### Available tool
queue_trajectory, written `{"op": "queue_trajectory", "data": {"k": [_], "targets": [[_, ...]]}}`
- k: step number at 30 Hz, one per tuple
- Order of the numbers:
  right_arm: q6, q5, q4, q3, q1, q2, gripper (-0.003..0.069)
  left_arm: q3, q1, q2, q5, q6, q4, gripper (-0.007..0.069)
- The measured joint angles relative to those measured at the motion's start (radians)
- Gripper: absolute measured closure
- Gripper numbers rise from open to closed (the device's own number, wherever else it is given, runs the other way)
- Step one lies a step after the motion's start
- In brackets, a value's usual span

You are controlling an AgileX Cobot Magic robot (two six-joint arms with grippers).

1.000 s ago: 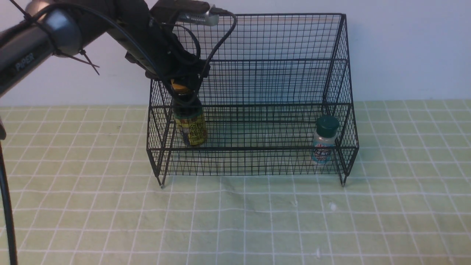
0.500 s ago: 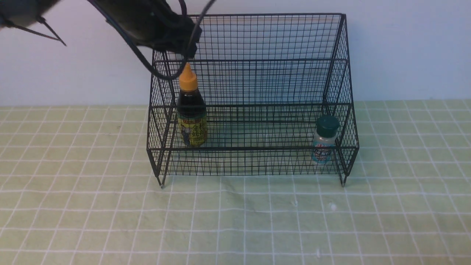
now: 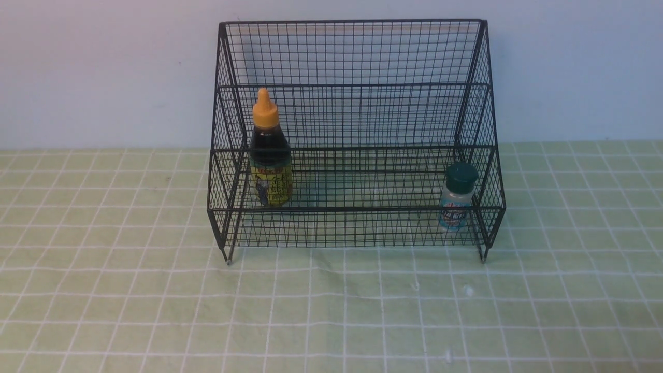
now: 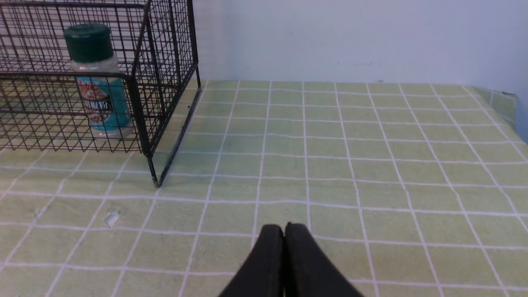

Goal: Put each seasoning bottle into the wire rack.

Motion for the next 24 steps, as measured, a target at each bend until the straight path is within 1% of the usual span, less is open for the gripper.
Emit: {"op": "queue_trajectory", "data": {"k": [3,4,5,8,9,10,11,12,13,14,15,18,24], "targets": [[0.000,0.000,0.000,0.000,0.000,0.000,0.0673,0.090,0.000,-0.146,-0.020,-0.003,0.002,0.0631],[0.000,0.000,0.000,0.000,0.000,0.000,0.0673,0.107,0.000,-0.156,-0.027,-0.004,0.002,0.0631],[0.000,0.000,0.000,0.000,0.000,0.000,0.0673,0.186,0.000,-0.248,-0.059,-0.009,0.002,0.0631],[0.000,0.000,0.000,0.000,0.000,0.000,0.0673,0.309,0.000,-0.351,-0.116,-0.014,0.002,0.0631],[0.000,0.000,0.000,0.000,0.000,0.000,0.0673,0.400,0.000,-0.439,-0.156,-0.017,0.002,0.0631],[0.000,0.000,0.000,0.000,0.000,0.000,0.0673,0.412,0.000,-0.449,-0.156,-0.018,0.002,0.0631],[0.000,0.000,0.000,0.000,0.000,0.000,0.0673,0.508,0.000,-0.522,-0.181,-0.023,0.002,0.0631],[0.000,0.000,0.000,0.000,0.000,0.000,0.0673,0.557,0.000,-0.564,-0.188,-0.025,0.002,0.0631],[0.000,0.000,0.000,0.000,0.000,0.000,0.0673,0.557,0.000,-0.572,-0.188,-0.025,0.002,0.0631],[0.000,0.000,0.000,0.000,0.000,0.000,0.0673,0.637,0.000,-0.633,-0.190,-0.025,0.001,0.0631],[0.000,0.000,0.000,0.000,0.000,0.000,0.0673,0.646,0.000,-0.647,-0.190,-0.025,0.001,0.0631],[0.000,0.000,0.000,0.000,0.000,0.000,0.0673,0.780,0.000,-0.748,-0.190,-0.025,0.001,0.0631],[0.000,0.000,0.000,0.000,0.000,0.000,0.0673,0.925,0.000,-0.838,-0.190,-0.026,0.001,0.0631]]}}
